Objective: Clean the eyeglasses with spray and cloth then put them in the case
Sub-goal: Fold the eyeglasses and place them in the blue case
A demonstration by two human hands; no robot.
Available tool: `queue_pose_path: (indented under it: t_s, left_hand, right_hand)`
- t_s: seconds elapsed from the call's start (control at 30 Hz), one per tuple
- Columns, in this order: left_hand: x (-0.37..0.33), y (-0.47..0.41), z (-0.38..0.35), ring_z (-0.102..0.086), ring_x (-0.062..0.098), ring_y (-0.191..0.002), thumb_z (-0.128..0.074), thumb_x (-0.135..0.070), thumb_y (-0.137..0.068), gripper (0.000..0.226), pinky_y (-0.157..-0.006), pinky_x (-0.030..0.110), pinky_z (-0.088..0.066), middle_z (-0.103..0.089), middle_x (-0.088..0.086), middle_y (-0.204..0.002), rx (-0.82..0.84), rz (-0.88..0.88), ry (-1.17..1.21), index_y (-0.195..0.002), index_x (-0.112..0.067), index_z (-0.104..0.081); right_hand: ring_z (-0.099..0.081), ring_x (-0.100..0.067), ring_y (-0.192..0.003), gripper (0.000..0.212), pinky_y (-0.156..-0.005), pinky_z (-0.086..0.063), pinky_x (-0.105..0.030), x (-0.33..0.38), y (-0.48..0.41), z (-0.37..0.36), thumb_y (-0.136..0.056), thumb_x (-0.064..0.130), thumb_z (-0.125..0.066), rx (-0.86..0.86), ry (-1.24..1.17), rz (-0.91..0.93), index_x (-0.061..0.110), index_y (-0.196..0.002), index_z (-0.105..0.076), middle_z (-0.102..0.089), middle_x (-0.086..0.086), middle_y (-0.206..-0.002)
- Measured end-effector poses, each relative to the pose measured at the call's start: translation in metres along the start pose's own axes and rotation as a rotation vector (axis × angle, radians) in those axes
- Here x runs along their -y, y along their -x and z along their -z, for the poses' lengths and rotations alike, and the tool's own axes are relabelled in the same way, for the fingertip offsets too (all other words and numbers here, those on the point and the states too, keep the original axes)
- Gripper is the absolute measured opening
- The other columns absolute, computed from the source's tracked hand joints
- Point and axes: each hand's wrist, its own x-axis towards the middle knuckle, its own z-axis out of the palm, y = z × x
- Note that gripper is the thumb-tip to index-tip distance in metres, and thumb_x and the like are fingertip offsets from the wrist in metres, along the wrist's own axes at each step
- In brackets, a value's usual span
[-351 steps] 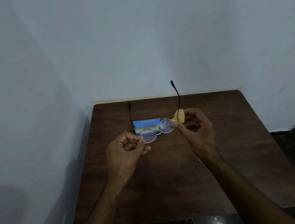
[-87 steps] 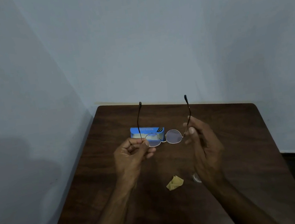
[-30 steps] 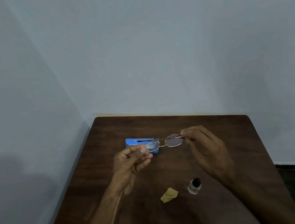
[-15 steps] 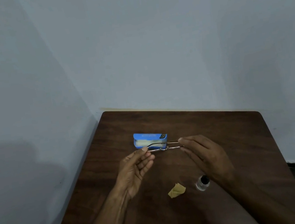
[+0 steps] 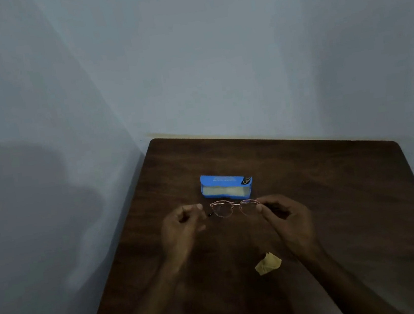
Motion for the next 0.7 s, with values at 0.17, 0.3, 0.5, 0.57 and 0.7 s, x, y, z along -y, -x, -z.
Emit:
queue_pose_path:
  t_s: [0.17, 0.3, 0.5, 0.57, 0.7]
  left_hand:
    - [0.030, -0.066, 0.006, -0.071, 0.001, -0.102, -0.073, -0.021, -0.097, 0.013, -0.092, 0.027, -0.058, -0.076, -0.013, -0.107, 0.045, -0.441, -0.495, -0.109, -0.025, -0.077]
    - [0.051, -0.110, 0.005, -0.065, 0.005, -0.116, -0.066, -0.018, -0.102, 0.023, -0.106, 0.024, -0.051, -0.073, -0.003, -0.124, 0.164, -0.602, -0.666, -0.123, -0.019, -0.074]
    - [0.067, -0.142, -0.005, -0.062, 0.010, -0.118, -0.068, -0.007, -0.097, 0.030, -0.108, 0.005, -0.035, -0.073, 0.006, -0.127, 0.216, -0.665, -0.745, -0.126, -0.011, -0.073]
    - [0.068, -0.150, -0.007, -0.066, 0.017, -0.118, -0.068, -0.008, -0.098, 0.029, -0.108, 0.011, -0.039, -0.073, 0.008, -0.127, 0.232, -0.675, -0.750, -0.126, -0.009, -0.073]
    - [0.064, -0.164, -0.013, -0.065, 0.019, -0.121, -0.067, -0.011, -0.100, 0.030, -0.108, 0.018, -0.041, -0.071, 0.007, -0.130, 0.282, -0.682, -0.777, -0.130, -0.009, -0.071]
  right_hand:
    - [-0.076, -0.015, -0.098, 0.017, -0.088, -0.062, -0.034, -0.034, -0.012, -0.022, -0.088, 0.010, -0.080, -0.093, -0.091, -0.204, 0.017, -0.103, -0.080, -0.080, 0.003, -0.099]
    - [-0.077, -0.017, -0.096, 0.014, -0.089, -0.062, -0.038, -0.052, -0.024, -0.036, -0.089, 0.008, -0.079, -0.150, -0.102, -0.277, 0.015, -0.101, -0.081, -0.081, 0.001, -0.097]
    - [-0.077, -0.020, -0.100, 0.014, -0.091, -0.061, -0.046, -0.069, -0.041, -0.044, -0.091, 0.017, -0.078, -0.143, -0.118, -0.327, 0.017, -0.105, -0.081, -0.081, 0.000, -0.101]
    - [-0.077, -0.018, -0.098, 0.012, -0.090, -0.062, -0.043, -0.070, -0.049, -0.046, -0.092, 0.015, -0.078, -0.148, -0.114, -0.327, 0.017, -0.104, -0.081, -0.081, 0.001, -0.100]
    - [-0.077, -0.014, -0.095, 0.013, -0.088, -0.062, -0.040, -0.075, -0.062, -0.049, -0.094, 0.014, -0.076, -0.145, -0.078, -0.339, 0.022, -0.103, -0.080, -0.081, 0.006, -0.099]
